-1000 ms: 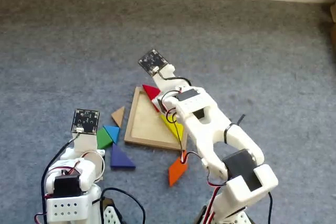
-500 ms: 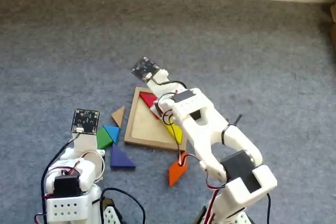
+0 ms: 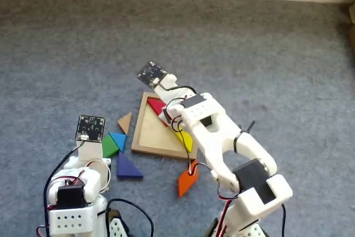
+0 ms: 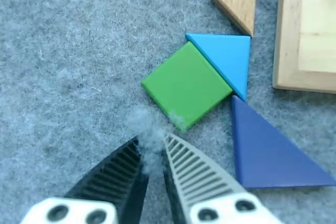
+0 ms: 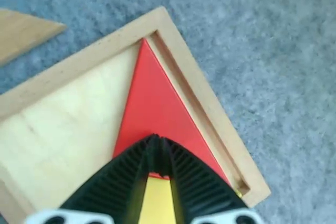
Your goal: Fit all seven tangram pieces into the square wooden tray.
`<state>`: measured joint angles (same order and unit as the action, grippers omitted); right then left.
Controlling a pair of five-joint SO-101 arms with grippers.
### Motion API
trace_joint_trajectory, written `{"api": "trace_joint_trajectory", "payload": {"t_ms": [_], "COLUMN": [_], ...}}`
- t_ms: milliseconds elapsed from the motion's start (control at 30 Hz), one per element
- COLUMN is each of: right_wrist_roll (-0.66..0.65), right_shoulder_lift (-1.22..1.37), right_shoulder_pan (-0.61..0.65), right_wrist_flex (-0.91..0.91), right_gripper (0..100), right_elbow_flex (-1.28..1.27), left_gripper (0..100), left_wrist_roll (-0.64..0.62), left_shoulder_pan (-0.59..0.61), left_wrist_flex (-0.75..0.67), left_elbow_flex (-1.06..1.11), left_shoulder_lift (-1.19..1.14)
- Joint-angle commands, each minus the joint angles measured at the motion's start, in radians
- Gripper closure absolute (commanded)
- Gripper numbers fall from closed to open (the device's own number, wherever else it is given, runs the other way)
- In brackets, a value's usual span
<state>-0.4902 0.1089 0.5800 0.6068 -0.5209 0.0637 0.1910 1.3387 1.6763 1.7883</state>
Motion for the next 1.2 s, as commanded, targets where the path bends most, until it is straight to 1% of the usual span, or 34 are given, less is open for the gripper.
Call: {"api": "trace_joint_trajectory", "payload": {"t_ms": [0,133,400,500,700,800,867,1000,1067,1167], "right_wrist_roll": [0.031,0.147,0.293,0.359,0.377,0.379,0.437,0.643,0.692,0.726], "right_shoulder_lift": [-0.077,-0.226,-0.449,-0.519,-0.694,-0.756,-0.783,-0.803,-0.803,-0.796], "right_shoulder_pan": [-0.053,-0.068,-0.062,-0.061,-0.016,0.001,0.007,0.048,0.081,0.131], "right_wrist_flex": [0.021,0.027,0.048,0.102,0.309,0.338,0.338,0.338,0.338,0.341], "right_gripper": [99.3,99.3,99.3,98.8,98.8,98.2,94.2,82.1,80.0,80.0], "right_elbow_flex": [0.025,0.018,-0.099,-0.150,-0.272,-0.349,-0.404,-0.470,-0.486,-0.489], "left_gripper": [100,100,100,100,100,100,100,100,100,100], "left_wrist_roll": [-0.003,-0.003,-0.003,-0.003,-0.003,-0.003,-0.003,-0.003,-0.003,-0.003], "left_shoulder_pan": [0.008,0.008,0.008,0.008,0.008,0.008,0.008,0.008,0.008,0.008], "left_wrist_flex": [0.006,0.006,0.006,0.006,0.006,0.006,0.006,0.006,0.006,0.006], "left_elbow_flex": [0.021,0.021,0.021,0.021,0.021,0.021,0.021,0.021,0.021,0.021], "left_shoulder_lift": [0.027,0.027,0.027,0.027,0.027,0.027,0.027,0.027,0.027,0.027]}}
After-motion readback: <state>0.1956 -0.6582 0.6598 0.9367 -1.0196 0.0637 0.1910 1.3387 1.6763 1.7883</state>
